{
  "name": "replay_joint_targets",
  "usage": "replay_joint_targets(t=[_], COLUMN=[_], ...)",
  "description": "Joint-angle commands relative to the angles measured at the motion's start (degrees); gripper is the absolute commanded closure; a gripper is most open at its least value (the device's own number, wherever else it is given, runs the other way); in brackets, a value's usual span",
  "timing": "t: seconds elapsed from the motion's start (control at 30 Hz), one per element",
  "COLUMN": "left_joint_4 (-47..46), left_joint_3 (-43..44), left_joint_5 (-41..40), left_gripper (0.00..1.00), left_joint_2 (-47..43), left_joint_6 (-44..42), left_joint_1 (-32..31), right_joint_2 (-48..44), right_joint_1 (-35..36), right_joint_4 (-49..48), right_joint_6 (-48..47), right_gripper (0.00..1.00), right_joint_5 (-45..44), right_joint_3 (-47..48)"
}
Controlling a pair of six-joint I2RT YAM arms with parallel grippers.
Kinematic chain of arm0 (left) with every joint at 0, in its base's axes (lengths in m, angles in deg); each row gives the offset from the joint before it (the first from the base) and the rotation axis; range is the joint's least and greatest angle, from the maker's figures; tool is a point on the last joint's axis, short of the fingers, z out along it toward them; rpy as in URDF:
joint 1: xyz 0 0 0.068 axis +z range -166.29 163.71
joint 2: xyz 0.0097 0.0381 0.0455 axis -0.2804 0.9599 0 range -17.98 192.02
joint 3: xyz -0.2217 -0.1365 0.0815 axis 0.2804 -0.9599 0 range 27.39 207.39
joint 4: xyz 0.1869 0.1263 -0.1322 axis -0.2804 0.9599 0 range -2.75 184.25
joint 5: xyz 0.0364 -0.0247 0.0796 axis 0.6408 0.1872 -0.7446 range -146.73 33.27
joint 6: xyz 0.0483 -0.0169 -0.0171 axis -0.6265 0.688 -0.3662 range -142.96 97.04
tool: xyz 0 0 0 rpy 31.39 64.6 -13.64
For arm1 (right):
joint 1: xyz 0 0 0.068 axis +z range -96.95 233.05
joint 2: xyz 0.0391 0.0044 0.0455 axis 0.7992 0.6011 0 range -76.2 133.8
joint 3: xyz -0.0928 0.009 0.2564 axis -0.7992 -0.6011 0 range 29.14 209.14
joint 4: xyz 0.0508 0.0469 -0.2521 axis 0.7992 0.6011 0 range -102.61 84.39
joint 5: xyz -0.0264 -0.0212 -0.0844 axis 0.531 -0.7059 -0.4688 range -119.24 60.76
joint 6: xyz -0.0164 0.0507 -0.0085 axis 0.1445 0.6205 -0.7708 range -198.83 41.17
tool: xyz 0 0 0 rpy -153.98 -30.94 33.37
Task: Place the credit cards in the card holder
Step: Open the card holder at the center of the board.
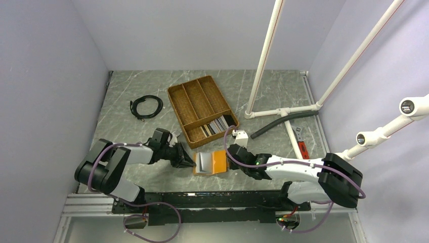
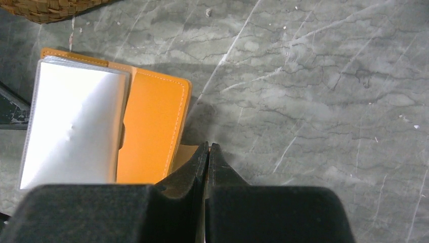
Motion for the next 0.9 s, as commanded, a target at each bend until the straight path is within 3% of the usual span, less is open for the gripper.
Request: replay_joint_targets(t=[0.0, 0.17, 0.3, 0.47, 0.6, 0.7, 0.87], left_joint_4=[-9.52, -2.52, -0.29, 3.01, 6.56, 10.35, 19.6], left_joint_3=[-0.24, 2.26, 4.48, 8.16, 10.64, 11.09, 11.64], left_joint_5=[1.42, -3.24, -4.89, -6.93, -8.77, -10.76, -15.88], left_gripper=[0.9, 0.94, 0.97, 1.0, 1.0, 1.0, 1.0], left_joint_2=[-3.69, -11.57, -14.62, -13.63, -10.86, -10.99, -13.88], left_joint_6=[3.52, -0.04, -0.84, -2.2, -3.99, -4.91, -5.6], left_joint_1=[-1.72, -3.62, -5.63, -9.33, -10.77, -10.79, -10.78], right_joint_2=[-1.11, -0.51, 1.33, 0.88, -3.95, -4.59, -1.56], right_joint_1=[-0.06, -0.24, -0.57, -0.59, -0.93, -4.87, -10.86], right_joint_4=[-2.41, 0.49, 9.54, 19.16, 12.47, 2.95, -5.31], right_joint_6=[-1.36, -2.62, -2.75, -5.08, -8.76, -9.65, -8.05], right_gripper=[1.0, 0.98, 0.69, 0.43, 0.23, 0.22, 0.36], right_joint_5=[1.5, 2.15, 0.36, -1.28, 5.79, 16.46, 26.52], right_joint_3=[-0.24, 1.13, 6.32, 12.69, 11.99, 9.03, 5.74])
